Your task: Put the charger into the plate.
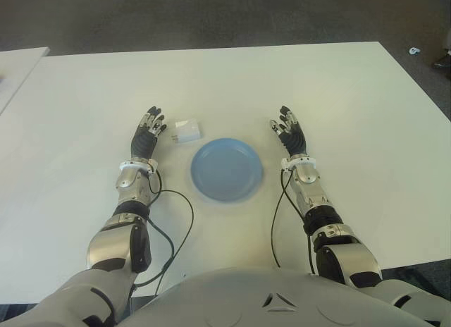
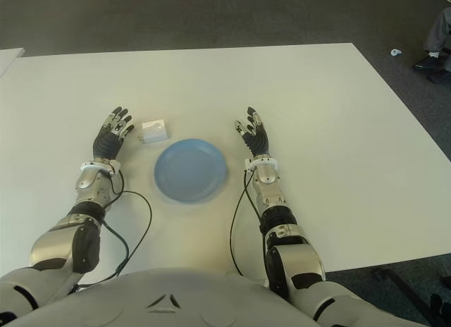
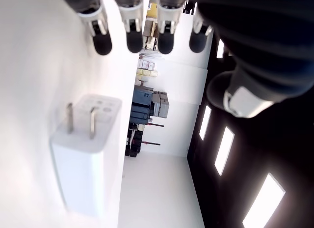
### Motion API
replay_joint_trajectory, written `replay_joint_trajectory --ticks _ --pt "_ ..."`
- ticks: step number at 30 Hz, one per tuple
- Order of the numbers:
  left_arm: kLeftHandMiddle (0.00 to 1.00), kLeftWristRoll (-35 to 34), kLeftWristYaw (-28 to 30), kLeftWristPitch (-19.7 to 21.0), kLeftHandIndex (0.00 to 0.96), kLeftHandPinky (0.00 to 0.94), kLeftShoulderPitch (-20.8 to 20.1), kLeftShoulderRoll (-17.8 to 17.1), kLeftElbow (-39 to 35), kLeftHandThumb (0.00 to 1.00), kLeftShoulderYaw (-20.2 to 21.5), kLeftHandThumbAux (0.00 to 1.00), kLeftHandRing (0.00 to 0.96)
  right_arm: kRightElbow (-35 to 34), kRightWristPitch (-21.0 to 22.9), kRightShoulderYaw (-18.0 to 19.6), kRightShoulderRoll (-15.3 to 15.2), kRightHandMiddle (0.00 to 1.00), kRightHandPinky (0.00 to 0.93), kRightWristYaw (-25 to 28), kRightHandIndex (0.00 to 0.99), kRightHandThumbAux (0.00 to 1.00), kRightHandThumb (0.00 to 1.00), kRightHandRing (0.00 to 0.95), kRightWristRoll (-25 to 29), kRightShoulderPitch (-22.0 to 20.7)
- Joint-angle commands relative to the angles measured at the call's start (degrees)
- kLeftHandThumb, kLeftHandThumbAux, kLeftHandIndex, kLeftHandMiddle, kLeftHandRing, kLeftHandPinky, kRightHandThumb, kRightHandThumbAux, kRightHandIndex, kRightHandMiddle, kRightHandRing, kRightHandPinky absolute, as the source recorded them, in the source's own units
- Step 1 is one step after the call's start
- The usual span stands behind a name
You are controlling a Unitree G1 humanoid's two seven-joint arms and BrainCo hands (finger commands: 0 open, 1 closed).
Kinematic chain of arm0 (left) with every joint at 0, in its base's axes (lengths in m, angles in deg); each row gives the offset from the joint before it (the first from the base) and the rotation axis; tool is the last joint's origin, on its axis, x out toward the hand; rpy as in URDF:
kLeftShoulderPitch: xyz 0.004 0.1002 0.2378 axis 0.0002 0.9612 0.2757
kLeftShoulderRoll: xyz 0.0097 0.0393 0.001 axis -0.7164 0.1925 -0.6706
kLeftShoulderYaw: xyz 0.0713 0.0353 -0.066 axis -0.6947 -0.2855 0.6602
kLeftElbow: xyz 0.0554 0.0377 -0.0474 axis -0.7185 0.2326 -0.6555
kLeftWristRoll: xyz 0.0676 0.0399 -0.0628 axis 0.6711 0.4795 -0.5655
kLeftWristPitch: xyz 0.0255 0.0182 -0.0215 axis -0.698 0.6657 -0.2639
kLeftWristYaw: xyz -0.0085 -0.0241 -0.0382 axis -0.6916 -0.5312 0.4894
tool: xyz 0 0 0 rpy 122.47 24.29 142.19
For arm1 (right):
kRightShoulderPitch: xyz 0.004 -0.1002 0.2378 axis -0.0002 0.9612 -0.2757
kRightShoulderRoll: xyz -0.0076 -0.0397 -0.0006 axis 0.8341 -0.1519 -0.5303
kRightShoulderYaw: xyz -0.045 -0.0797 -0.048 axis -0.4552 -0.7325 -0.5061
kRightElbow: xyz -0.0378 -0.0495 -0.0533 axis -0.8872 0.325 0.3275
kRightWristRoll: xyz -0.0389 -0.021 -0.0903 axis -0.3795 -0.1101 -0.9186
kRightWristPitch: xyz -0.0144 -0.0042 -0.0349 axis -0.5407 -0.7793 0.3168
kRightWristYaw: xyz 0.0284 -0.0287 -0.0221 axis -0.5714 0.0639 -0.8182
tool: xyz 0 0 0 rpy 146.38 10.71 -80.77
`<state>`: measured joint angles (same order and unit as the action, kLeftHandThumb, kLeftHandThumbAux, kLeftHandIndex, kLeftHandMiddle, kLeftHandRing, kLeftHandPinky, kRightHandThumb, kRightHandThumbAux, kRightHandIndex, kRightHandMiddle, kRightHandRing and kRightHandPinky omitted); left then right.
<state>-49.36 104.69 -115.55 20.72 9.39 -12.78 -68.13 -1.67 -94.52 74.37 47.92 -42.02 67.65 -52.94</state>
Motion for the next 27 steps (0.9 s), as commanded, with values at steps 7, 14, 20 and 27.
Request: replay_joint_trajectory --ticks 7,14,20,27 --pt "0.073 -1.14 -0.64 11.67 0.031 0.12 -0.8 -1.3 2.51 0.048 0.61 0.548 0.071 3.36 3.88 -1.99 2.0 0.044 0.103 0.85 0.014 0.58 0.196 0.052 -1.37 2.62" --pt "0.116 -0.83 -3.45 22.37 0.065 0.167 -5.41 -3.9 1.08 0.101 0.06 0.551 0.113 3.24 3.83 -2.12 2.16 0.046 0.105 0.38 0.016 0.582 0.2 0.054 -1.53 2.61" --pt "0.14 10.23 -12.85 20.66 0.089 0.172 -8.55 -7.11 -0.14 0.124 -8.05 0.543 0.141 2.65 4.08 -2.43 2.11 0.043 0.103 0.02 0.013 0.575 0.189 0.051 -2.18 2.81" --pt "0.059 35.94 -34.89 12.11 0.036 0.084 -8.39 -11.95 -4.98 0.094 -25.74 0.447 0.065 2.36 3.97 -2.85 1.87 0.045 0.108 -0.2 0.013 0.567 0.178 0.054 -2.51 2.94"
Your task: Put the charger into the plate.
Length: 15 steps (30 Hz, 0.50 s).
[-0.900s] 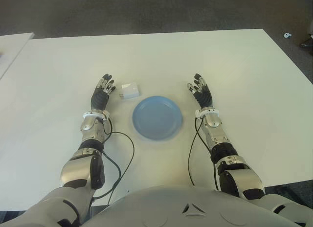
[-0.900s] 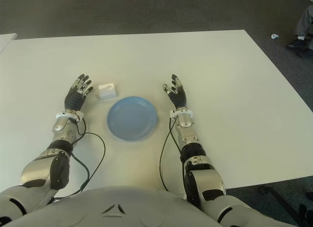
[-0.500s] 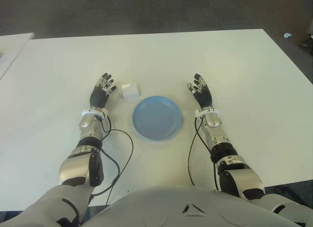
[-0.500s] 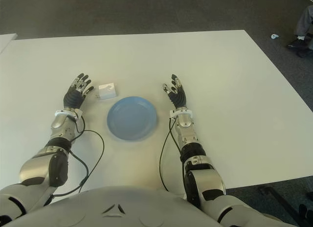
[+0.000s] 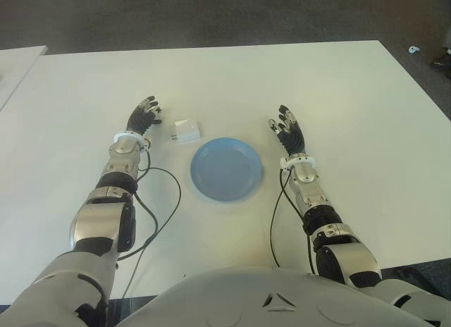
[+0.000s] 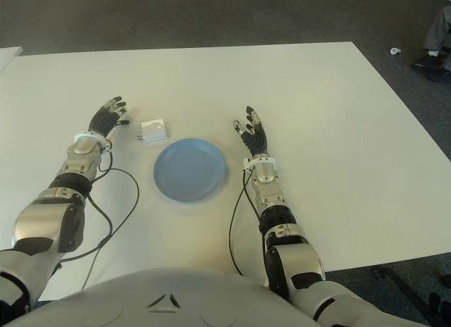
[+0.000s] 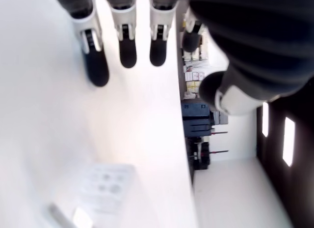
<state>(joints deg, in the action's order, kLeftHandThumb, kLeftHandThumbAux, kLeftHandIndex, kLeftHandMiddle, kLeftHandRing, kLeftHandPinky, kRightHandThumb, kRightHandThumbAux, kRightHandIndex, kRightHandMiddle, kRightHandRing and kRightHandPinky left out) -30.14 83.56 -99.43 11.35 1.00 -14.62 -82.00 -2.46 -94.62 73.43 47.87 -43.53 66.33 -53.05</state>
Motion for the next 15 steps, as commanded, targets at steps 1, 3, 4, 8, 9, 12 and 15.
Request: replay_joint_trajectory --ticks 1,3,4,8,9,12,15 --pt "0.053 17.85 -14.71 -4.2 0.031 0.081 0.81 -3.75 -3.32 0.09 -12.64 0.44 0.059 3.1 4.06 -1.94 1.91 0.045 0.108 1.3 0.013 0.567 0.178 0.054 -1.17 3.07" --pt "0.034 20.35 -15.89 -5.92 0.015 0.072 0.34 -4.85 -2.79 0.083 -14.6 0.419 0.041 3.08 3.99 -2.04 1.88 0.046 0.109 1.24 0.014 0.565 0.177 0.054 -1.23 3.11" --pt "0.029 21.2 -16.26 -6.65 0.012 0.07 0.15 -5.27 -2.49 0.084 -15.28 0.413 0.037 3.07 3.96 -2.08 1.87 0.046 0.109 1.21 0.014 0.564 0.177 0.055 -1.27 3.13" --pt "0.008 22.98 -16.65 -9.21 0.002 0.045 -0.99 -6.43 -0.86 0.096 -17.05 0.383 0.012 3.04 3.8 -2.3 1.81 0.047 0.108 1.19 0.014 0.56 0.178 0.056 -1.4 3.22" --pt "0.005 23.34 -16.65 -9.77 0.001 0.039 -1.45 -6.7 -0.23 0.098 -17.45 0.378 0.008 2.95 3.79 -2.36 1.8 0.047 0.108 1.23 0.015 0.559 0.179 0.056 -1.42 3.28" --pt "0.001 24.34 -16.94 -11.16 0.0 0.02 -2.95 -7.1 1.7 0.112 -18.63 0.359 0.002 2.83 3.72 -2.41 1.79 0.049 0.111 1.24 0.015 0.559 0.18 0.058 -1.54 3.34" --pt "0.0 26.32 -17.41 -13.55 0.0 0.007 -4.17 -7.73 3.11 0.129 -20.93 0.333 0.0 2.58 3.78 -2.55 1.74 0.058 0.115 1.06 0.015 0.565 0.182 0.066 -1.91 3.45"
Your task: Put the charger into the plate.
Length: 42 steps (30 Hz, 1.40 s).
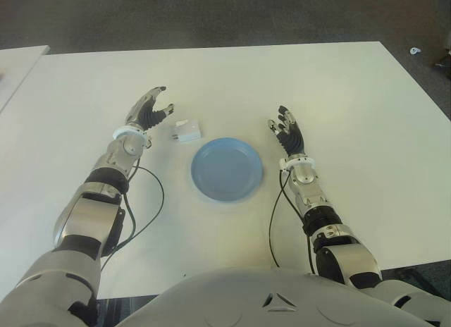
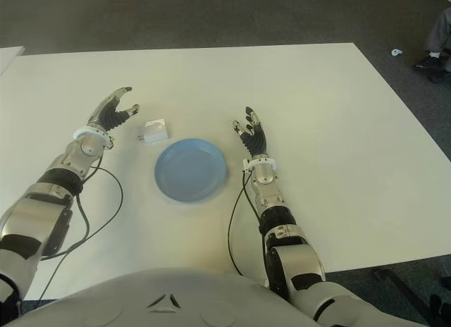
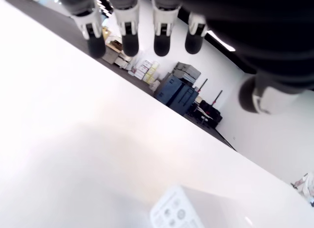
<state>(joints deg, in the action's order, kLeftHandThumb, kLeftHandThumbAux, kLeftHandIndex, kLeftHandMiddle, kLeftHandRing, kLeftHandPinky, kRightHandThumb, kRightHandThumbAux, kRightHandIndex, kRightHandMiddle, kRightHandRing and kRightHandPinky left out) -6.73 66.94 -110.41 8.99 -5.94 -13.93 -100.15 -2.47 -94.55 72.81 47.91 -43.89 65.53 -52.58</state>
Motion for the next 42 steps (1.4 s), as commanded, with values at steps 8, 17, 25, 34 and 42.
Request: replay_joint_trajectory --ticks 8,17,25,34,42 --pt "0.0 11.03 -6.45 -5.56 0.0 0.0 -4.08 -0.99 5.7 0.146 -10.85 0.303 0.0 2.21 3.77 -2.05 1.59 0.072 0.114 1.59 0.016 0.581 0.185 0.077 -1.26 3.21" --pt "0.0 19.94 -15.88 -5.54 0.0 0.0 -6.13 -1.86 8.07 0.156 -19.31 0.265 0.0 1.71 3.96 -2.61 1.35 0.08 0.12 1.58 0.012 0.592 0.179 0.084 -1.67 3.54" --pt "0.0 22.67 -19.27 -5.62 0.0 0.0 -6.81 -1.73 9.07 0.151 -22.73 0.262 0.0 0.74 4.43 -2.92 1.16 0.1 0.139 1.7 0.015 0.599 0.167 0.107 -2.32 4.03" --pt "0.0 22.19 -18.56 -5.87 0.0 0.0 -6.85 -1.1 10.24 0.137 -23.92 0.275 0.0 0.09 4.93 -3.41 0.73 0.118 0.143 2.17 0.025 0.597 0.15 0.123 -2.34 4.26" --pt "0.0 21.03 -14.71 -7.7 0.0 0.0 -5.73 0.15 11.68 0.297 -24.22 0.161 0.0 0.03 4.97 -3.42 0.72 0.111 0.154 1.7 0.036 0.592 0.163 0.118 -2.3 4.36"
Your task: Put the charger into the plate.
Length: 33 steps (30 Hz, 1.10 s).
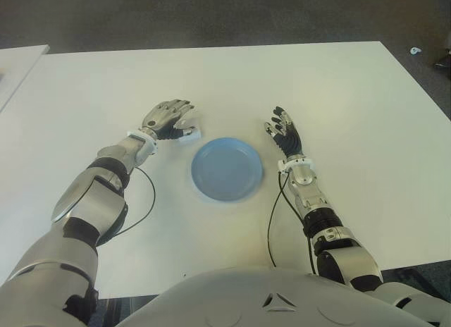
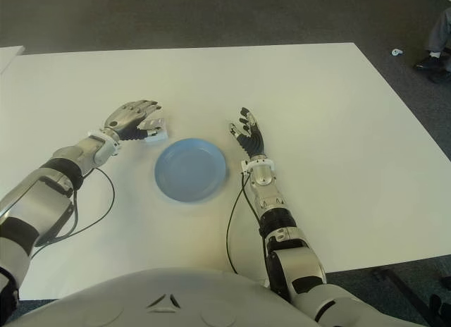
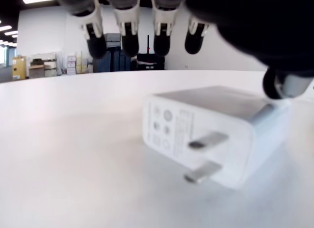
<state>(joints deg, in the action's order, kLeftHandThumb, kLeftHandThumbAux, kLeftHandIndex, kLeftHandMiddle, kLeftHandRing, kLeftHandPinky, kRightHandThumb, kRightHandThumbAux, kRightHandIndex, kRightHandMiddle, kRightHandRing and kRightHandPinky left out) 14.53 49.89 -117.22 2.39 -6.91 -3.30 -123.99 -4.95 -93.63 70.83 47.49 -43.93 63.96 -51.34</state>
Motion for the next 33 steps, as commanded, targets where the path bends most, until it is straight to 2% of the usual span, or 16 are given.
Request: replay_joint_trajectory --ticks 1,8,18,33 --pt "0.0 -0.46 3.08 -1.31 0.0 0.0 0.95 1.23 1.17 0.302 -0.33 0.156 0.0 2.53 4.08 -1.39 1.17 0.11 0.154 1.66 0.036 0.592 0.164 0.118 -0.71 3.09" --pt "0.0 -1.37 6.87 -2.98 0.0 0.0 1.01 1.45 1.58 0.342 -0.36 0.116 0.0 2.35 4.18 -1.29 1.21 0.11 0.158 1.45 0.041 0.586 0.165 0.119 -0.67 3.2" --pt "0.0 -2.53 11.13 -3.22 0.0 0.0 0.75 1.75 1.87 0.384 -0.21 0.114 0.0 1.31 4.04 -1.78 0.95 0.114 0.163 1.55 0.042 0.575 0.149 0.125 -1.17 3.87" --pt "0.0 -6.79 16.56 -3.07 0.0 0.0 1.43 2.03 1.84 0.448 2.64 0.125 0.0 -1.43 5.32 -1.89 1.01 0.105 0.156 1.44 0.04 0.58 0.128 0.116 -1.43 5.28"
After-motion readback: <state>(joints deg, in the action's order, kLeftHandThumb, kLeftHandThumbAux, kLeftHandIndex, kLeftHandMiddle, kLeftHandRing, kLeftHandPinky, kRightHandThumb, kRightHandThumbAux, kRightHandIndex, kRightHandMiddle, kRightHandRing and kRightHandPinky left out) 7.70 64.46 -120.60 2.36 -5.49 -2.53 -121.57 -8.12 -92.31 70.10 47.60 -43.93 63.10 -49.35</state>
